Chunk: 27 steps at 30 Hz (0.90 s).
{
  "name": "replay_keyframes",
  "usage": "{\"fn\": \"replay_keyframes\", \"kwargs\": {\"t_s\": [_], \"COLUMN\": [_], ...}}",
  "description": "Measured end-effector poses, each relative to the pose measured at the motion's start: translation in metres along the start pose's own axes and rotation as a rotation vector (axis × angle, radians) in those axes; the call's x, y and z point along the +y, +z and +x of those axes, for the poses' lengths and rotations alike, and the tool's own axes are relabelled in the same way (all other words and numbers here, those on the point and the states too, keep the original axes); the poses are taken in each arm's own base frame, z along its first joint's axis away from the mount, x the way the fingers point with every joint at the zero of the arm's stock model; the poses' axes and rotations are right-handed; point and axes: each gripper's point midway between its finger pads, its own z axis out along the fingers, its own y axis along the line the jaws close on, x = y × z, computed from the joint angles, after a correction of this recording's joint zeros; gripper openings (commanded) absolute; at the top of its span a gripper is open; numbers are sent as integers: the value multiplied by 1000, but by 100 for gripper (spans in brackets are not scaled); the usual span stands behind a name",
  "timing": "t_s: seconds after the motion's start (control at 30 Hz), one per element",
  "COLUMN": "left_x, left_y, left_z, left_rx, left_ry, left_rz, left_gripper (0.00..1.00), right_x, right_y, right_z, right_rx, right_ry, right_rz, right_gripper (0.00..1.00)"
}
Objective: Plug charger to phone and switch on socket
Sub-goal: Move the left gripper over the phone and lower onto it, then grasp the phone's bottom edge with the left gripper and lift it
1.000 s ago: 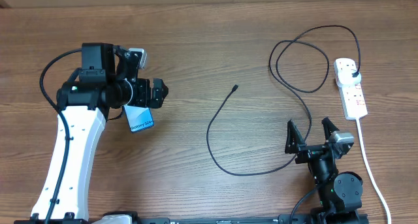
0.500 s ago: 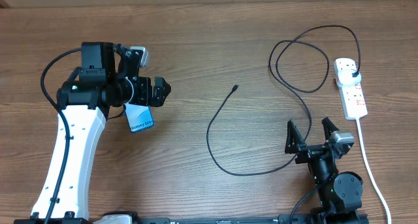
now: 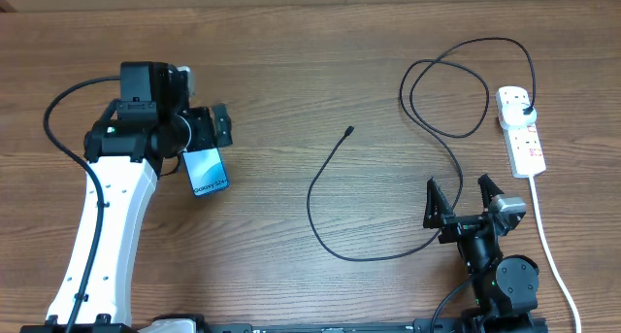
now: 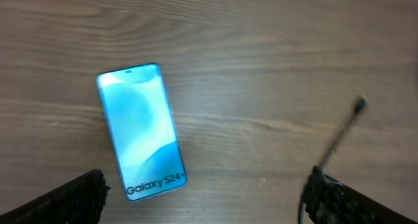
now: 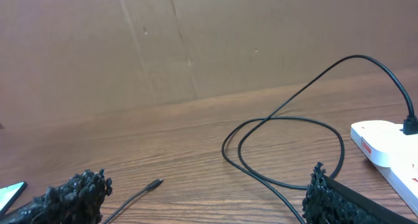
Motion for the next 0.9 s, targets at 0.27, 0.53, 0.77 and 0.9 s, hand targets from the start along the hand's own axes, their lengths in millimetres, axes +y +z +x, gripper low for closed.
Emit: {"fn": "replay_keyframes", "kwargs": {"t_s": [0.27,0.53,0.77,0.9], "left_x": [15,32,45,54], "left_y": [22,25,56,91], "left_z": [-17,-27,-13,6], "left_rx": [-18,170,289,381], "left_ry": [-115,-168,-251,-291], "left_rz": [-85,-250,-337,-381], "left_gripper": [100,100,100,100], "right_x": [0,0,0,0], "right_y": [0,0,0,0], "right_z": [0,0,0,0], "right_rx": [-1,0,0,0], "right_ry": [0,0,0,0], "right_rz": [0,0,0,0], "right_gripper": [100,100,100,100]}}
